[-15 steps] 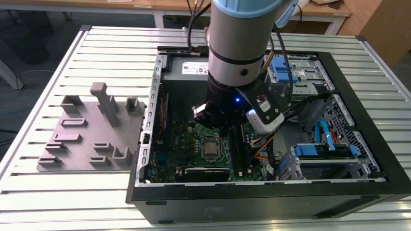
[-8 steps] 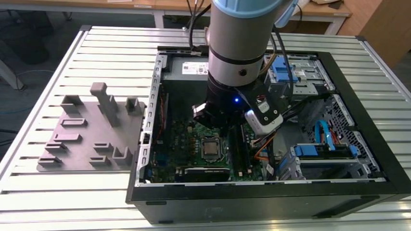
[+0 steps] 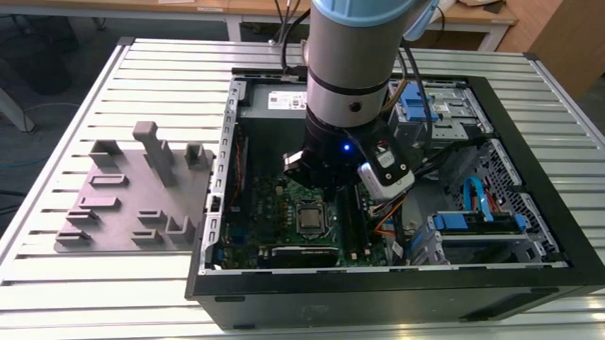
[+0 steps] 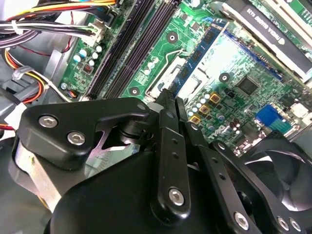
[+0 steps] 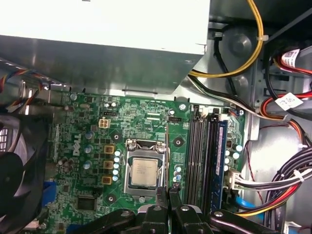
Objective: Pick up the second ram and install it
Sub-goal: 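Insert the second ram into the second slot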
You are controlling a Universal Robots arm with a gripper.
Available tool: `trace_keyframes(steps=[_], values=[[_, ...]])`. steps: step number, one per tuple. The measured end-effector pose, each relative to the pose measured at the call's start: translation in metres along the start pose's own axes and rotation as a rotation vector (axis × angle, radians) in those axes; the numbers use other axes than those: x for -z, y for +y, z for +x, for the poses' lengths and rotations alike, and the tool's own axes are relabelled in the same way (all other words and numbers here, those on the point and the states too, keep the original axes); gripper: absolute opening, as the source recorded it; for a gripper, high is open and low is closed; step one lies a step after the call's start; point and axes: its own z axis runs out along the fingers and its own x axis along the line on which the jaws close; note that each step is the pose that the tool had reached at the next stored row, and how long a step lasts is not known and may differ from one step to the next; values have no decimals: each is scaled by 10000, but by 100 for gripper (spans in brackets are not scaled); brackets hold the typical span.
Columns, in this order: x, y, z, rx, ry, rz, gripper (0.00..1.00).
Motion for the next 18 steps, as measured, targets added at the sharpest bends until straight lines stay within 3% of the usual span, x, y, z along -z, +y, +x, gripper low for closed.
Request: trace_keyframes(steps=[9, 13, 18], values=[[-1, 0, -1, -98, -2, 3, 11], [-3, -3, -46, -192, -4, 5, 11], [-12, -4, -57, -760, -14, 23, 11]])
